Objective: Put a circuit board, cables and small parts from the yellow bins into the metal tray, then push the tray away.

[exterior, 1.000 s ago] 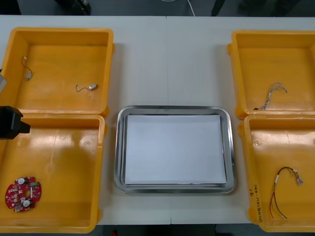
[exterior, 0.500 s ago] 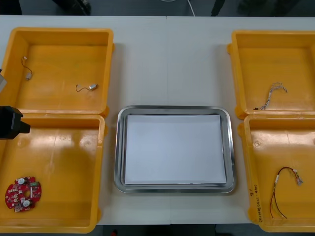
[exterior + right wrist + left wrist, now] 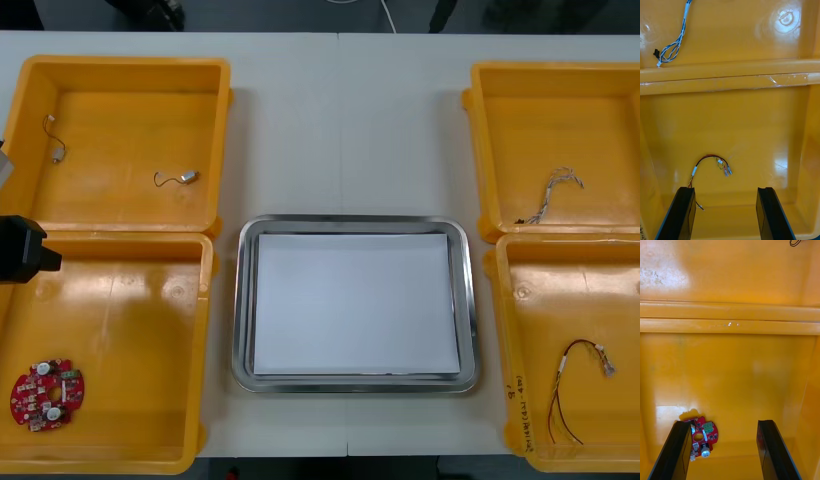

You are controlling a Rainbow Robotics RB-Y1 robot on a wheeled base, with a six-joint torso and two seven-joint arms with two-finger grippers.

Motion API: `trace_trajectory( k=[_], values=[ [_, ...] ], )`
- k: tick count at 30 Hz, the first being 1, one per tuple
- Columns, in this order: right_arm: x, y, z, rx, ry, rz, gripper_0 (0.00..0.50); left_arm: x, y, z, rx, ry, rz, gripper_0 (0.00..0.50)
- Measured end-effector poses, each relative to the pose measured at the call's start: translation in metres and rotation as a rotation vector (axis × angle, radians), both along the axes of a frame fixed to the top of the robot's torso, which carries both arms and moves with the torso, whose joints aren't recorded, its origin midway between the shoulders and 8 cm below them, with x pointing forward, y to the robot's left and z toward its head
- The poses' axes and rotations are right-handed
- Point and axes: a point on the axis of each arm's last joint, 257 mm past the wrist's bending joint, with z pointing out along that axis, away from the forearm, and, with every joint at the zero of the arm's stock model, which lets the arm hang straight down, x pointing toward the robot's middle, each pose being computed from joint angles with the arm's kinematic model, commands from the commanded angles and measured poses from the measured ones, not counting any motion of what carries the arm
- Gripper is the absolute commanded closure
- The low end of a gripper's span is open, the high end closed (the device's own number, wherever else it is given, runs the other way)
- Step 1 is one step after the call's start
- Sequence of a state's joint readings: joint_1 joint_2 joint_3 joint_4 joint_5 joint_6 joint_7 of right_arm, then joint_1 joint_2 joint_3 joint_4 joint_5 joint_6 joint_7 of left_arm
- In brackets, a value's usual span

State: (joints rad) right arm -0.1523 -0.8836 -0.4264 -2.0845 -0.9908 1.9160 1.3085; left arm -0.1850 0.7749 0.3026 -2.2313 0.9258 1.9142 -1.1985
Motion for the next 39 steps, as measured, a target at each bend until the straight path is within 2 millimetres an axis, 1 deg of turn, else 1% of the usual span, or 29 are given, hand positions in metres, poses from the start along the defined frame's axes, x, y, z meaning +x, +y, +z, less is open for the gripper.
trace_trajectory(
  k=[39],
  values=[
    [0.0, 0.0, 0.0, 0.0, 0.0, 0.0, 0.032, 0.0, 0.0, 0.0, 0.0, 0.0, 0.0, 0.0]
  ],
)
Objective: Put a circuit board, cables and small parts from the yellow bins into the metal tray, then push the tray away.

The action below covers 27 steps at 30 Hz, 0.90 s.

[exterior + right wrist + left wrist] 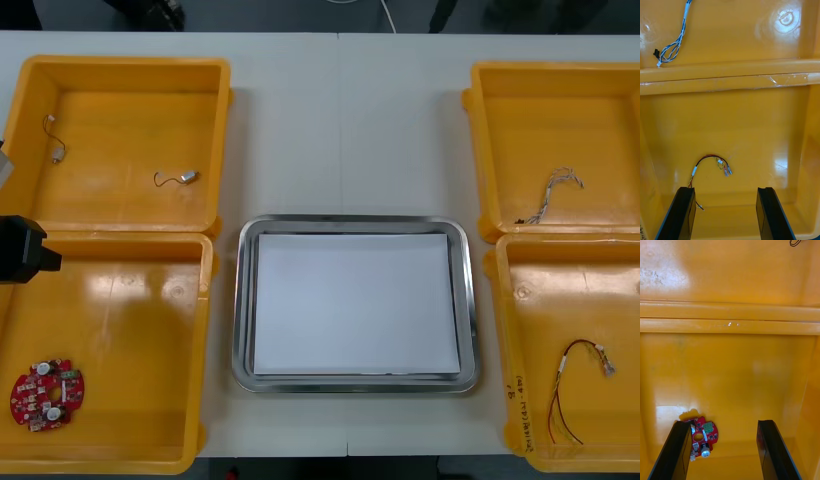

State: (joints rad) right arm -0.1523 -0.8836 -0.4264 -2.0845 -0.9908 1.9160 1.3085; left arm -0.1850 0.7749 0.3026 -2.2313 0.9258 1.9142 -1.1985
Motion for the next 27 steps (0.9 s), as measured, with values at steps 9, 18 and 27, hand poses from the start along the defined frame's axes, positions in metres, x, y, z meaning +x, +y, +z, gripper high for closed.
trace_trajectory(
  k=[9, 18, 27],
  values=[
    [0.0, 0.0, 0.0, 0.0, 0.0, 0.0, 0.032, 0.0, 0.0, 0.0, 0.0, 0.0, 0.0, 0.0],
    [0.0, 0.0, 0.0, 0.0, 0.0, 0.0, 0.032, 0.0, 0.0, 0.0, 0.0, 0.0, 0.0, 0.0],
    [0.0, 0.0, 0.0, 0.0, 0.0, 0.0, 0.033, 0.0, 0.0, 0.0, 0.0, 0.0, 0.0, 0.0]
  ],
)
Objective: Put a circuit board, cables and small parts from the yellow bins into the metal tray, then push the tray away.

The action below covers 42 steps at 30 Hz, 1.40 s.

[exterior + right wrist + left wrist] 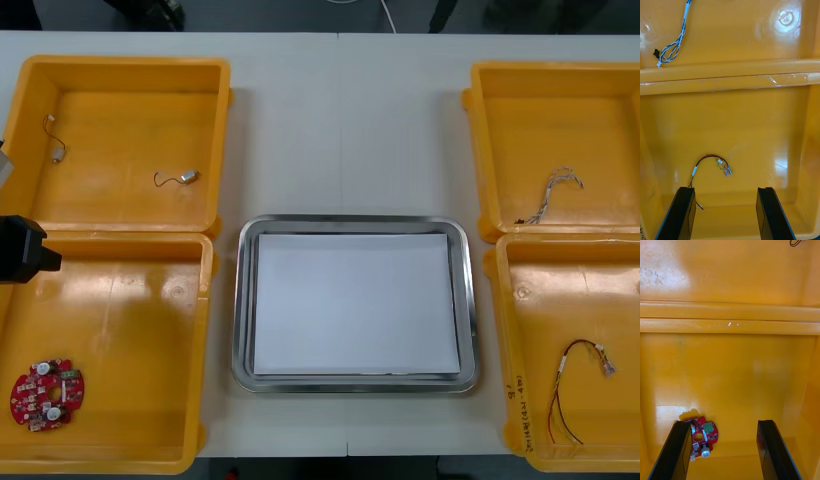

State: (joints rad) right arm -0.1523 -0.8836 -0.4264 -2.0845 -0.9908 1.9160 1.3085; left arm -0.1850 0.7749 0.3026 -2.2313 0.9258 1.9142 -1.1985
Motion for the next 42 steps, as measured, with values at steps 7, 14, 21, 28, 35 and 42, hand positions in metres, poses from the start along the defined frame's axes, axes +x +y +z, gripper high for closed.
trace_trajectory(
  k=[7, 14, 21, 28, 35, 42],
  values=[
    [0.0, 0.0, 0.0, -0.001, -0.001, -0.001, 0.032, 0.0, 0.0, 0.0, 0.0, 0.0, 0.0, 0.0],
    [0.006, -0.012, 0.006, -0.04, -0.022, -0.034, 0.032, -0.005, -0.003, -0.009, 0.003, 0.024, -0.009, 0.0],
    [0.006, -0.016, 0.005, -0.056, -0.022, -0.046, 0.033, -0.007, -0.005, -0.009, -0.001, 0.032, -0.021, 0.0],
    [0.007, -0.013, 0.003, -0.046, -0.023, -0.043, 0.032, -0.015, -0.008, -0.004, 0.0, 0.06, -0.073, 0.0],
    [0.013, -0.004, -0.006, -0.01, -0.06, -0.039, 0.035, -0.029, 0.001, -0.01, 0.064, 0.109, -0.143, 0.0],
    [0.007, 0.002, -0.024, 0.041, -0.072, -0.095, 0.033, -0.05, 0.022, -0.027, 0.241, 0.193, -0.395, 0.0]
  ],
)
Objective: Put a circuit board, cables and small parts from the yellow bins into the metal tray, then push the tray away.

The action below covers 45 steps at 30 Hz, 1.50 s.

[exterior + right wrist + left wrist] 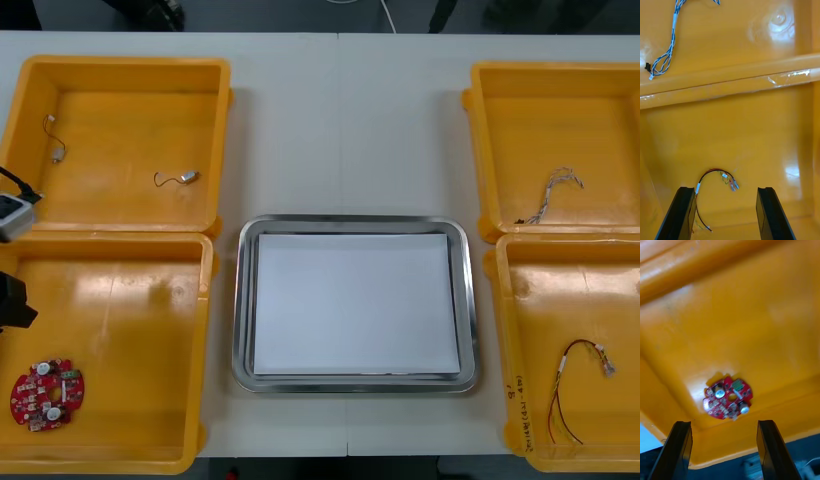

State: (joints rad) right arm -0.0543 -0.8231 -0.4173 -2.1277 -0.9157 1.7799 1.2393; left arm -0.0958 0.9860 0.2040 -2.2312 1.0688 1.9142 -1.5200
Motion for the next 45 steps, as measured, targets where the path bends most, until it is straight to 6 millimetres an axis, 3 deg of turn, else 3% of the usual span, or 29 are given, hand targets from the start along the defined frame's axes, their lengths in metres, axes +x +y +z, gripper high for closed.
trace_trajectory(
  k=[7, 21, 29, 45],
  values=[
    [-0.008, 0.011, -0.02, 0.103, 0.025, -0.108, 0.034, -0.015, 0.017, -0.01, 0.076, 0.059, -0.06, 0.0],
    [-0.01, 0.049, -0.056, 0.158, 0.065, -0.073, 0.032, -0.002, 0.014, -0.026, 0.075, -0.078, -0.206, 0.0],
    [-0.017, 0.053, -0.076, 0.147, 0.086, -0.074, 0.032, 0.003, 0.003, -0.032, 0.069, -0.148, -0.269, 0.0],
    [-0.029, 0.063, -0.107, 0.147, 0.119, -0.093, 0.033, -0.002, 0.012, -0.059, 0.166, -0.182, -0.426, 0.0]
  ],
)
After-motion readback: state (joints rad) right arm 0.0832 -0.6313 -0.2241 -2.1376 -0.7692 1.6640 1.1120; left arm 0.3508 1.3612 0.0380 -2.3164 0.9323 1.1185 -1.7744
